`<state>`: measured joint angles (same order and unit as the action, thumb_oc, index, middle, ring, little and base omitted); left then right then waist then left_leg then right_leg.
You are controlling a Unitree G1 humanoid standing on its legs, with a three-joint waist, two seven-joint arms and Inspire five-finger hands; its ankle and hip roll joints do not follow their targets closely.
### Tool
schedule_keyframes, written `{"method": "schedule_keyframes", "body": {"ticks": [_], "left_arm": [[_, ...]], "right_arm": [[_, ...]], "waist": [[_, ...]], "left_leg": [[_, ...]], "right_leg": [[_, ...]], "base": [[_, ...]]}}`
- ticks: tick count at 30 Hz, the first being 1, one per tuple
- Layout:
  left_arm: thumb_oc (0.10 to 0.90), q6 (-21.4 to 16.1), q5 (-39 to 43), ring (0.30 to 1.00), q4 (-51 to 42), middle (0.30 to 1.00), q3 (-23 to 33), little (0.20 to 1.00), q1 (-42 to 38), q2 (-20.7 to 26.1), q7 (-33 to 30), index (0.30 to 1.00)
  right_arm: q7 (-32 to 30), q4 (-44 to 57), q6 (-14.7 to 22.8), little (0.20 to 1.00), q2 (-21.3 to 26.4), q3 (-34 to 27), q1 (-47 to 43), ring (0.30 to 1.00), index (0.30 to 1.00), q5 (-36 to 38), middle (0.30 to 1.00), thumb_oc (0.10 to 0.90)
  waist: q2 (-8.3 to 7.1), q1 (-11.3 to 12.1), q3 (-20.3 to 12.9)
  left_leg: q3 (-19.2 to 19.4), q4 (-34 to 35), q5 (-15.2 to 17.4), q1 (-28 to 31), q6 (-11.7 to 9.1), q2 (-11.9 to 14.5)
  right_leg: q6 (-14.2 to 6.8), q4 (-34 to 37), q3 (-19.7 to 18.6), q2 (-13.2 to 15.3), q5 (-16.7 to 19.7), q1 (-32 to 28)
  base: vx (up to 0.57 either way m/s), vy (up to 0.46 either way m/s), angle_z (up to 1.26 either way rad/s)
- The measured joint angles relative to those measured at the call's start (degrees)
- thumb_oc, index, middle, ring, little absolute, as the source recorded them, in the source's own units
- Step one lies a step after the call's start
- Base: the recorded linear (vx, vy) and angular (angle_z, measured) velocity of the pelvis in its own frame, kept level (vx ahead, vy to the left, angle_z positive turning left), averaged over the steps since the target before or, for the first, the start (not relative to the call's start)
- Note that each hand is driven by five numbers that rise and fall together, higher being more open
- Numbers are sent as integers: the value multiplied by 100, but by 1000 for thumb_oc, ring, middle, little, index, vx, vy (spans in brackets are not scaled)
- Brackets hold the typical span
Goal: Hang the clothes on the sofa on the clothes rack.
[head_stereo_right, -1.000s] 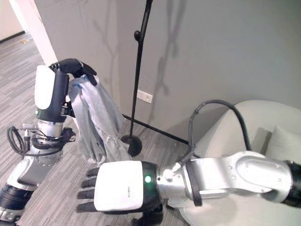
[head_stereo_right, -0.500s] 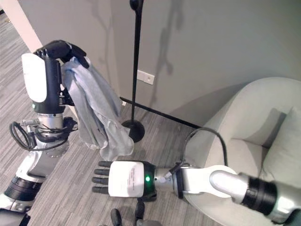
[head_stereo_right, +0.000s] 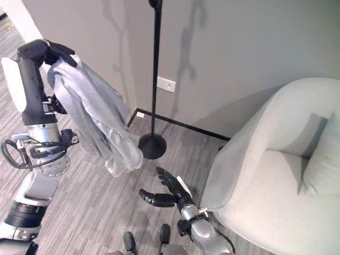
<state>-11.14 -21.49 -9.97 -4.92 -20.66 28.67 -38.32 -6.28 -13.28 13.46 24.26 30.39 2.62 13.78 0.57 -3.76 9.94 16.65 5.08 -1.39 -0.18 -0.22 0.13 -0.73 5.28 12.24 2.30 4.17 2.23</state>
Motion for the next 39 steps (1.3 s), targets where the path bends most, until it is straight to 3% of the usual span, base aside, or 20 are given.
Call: {"method": "schedule_keyframes", "body": {"ticks": [5,10,16,27,28,29,35,39], "left_arm": [[400,-21,24,300,-3,300,-26,300,0,0,-130,300],[400,-60,218,300,-5,300,-384,300,0,-81,-131,300],[400,-78,434,300,-36,300,-808,300,-10,-222,-128,300],[400,-161,850,300,-179,300,-1015,300,-292,-362,-133,300],[400,-161,850,300,-184,300,-1056,300,-319,-362,-133,300],[400,-161,857,300,-187,300,-1079,300,-323,-380,-133,300],[400,-160,1126,300,-190,300,-1258,300,-323,-706,-120,300],[400,-160,1249,300,-206,300,-1249,300,-322,-713,-111,300]], "right_arm": [[-162,16,120,900,22,295,-232,900,900,-551,900,800],[-1022,2,129,900,393,643,-452,900,900,-2129,900,800],[-1745,-294,122,900,314,1106,-957,900,900,-3425,900,800],[-2285,-545,65,900,-30,1303,-1120,900,900,-3785,900,800],[-2283,-582,65,648,-52,1333,-1134,648,648,-3777,648,632],[-2279,-628,65,300,-102,1386,-1161,300,300,-3731,300,400],[-1657,-1082,62,300,-518,1872,-1202,300,300,-2804,300,400],[-1226,-1124,65,300,-492,1631,-985,300,300,-1903,300,400]], "waist": [[98,14,-60],[248,-7,-153],[442,-4,-277],[497,27,-313],[504,33,-318],[513,34,-324],[562,15,-356],[570,14,-362]], "left_leg": [[-10,0,-7,0,10,0],[-3,0,-24,-3,36,6],[-6,1,-36,-21,52,14],[-142,0,-65,-30,51,15],[-142,0,-66,-28,52,15],[-145,0,-68,-24,52,14],[-149,1,-88,-2,52,14],[-146,1,-88,94,52,15]], "right_leg": [[-6,-2,12,0,4,-6],[-6,-2,15,-6,4,0],[-5,-2,13,-12,6,23],[-5,-1,136,-10,5,-26],[-5,-1,146,-9,5,-33],[-5,-1,150,-8,5,-39],[-4,0,151,-7,5,-64],[-5,-1,145,-8,4,-151]], "base": [[6,-6,3],[0,0,0],[0,0,0],[13,-15,5],[18,-24,8],[16,-21,3],[0,0,0],[0,0,0]]}}
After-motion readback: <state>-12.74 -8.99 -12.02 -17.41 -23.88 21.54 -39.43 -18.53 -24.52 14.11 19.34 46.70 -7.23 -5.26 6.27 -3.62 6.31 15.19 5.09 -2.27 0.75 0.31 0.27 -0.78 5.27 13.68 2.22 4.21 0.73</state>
